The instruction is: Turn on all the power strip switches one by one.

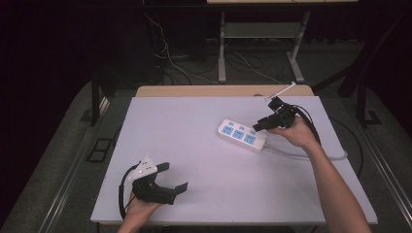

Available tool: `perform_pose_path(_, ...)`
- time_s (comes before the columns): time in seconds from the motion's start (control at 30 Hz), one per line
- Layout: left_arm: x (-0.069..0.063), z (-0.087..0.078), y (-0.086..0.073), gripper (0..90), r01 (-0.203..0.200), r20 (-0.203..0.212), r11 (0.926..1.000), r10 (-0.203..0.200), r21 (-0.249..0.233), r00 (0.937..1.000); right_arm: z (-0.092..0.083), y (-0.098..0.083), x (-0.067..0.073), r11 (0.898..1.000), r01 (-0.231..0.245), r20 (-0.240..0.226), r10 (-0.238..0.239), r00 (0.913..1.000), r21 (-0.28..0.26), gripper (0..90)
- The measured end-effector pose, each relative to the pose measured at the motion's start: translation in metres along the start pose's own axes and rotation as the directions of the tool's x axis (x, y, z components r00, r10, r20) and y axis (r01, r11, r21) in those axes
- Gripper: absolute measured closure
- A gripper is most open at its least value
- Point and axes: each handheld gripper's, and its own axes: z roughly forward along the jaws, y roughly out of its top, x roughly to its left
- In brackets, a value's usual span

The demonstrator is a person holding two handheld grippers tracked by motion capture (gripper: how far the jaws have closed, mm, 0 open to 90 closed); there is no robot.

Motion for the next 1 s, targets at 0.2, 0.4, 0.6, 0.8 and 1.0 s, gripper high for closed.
perform_pose_path(0.2, 0.0, 0.0, 0.0, 0.0, -0.001, 0.002, 1.0, 0.001, -0.003, 1.0, 0.005, -0.001, -0.006, 1.0, -0.02, -0.005, 0.02, 0.9998, -0.012, 74.2)
perform_pose_path(0.4, 0.0, 0.001, 0.0, 0.0, 0.0, 0.004, 1.0, 0.0, 0.0, 1.0, 0.013, -0.001, -0.008, 1.0, -0.003, -0.01, 0.003, 0.9999, 0.0, 88.6)
perform_pose_path(0.6, 0.0, 0.001, 0.0, 0.0, -0.003, 0.008, 1.0, 0.003, 0.004, 1.0, 0.023, -0.001, -0.009, 1.0, 0.02, -0.006, -0.019, 0.9998, 0.008, 89.8)
perform_pose_path(0.8, 0.0, 0.001, -0.001, 0.0, 0.0, 0.009, 1.0, 0.0, 0.001, 1.0, 0.03, -0.002, -0.012, 1.0, 0.011, 0.003, -0.011, 0.9999, 0.019, 89.8)
perform_pose_path(1.0, 0.001, 0.0, -0.001, 0.0, -0.004, 0.007, 1.0, 0.004, 0.0, 1.0, 0.039, -0.004, -0.014, 0.999, -0.003, -0.005, 0.003, 1.0, 0.032, 89.8)
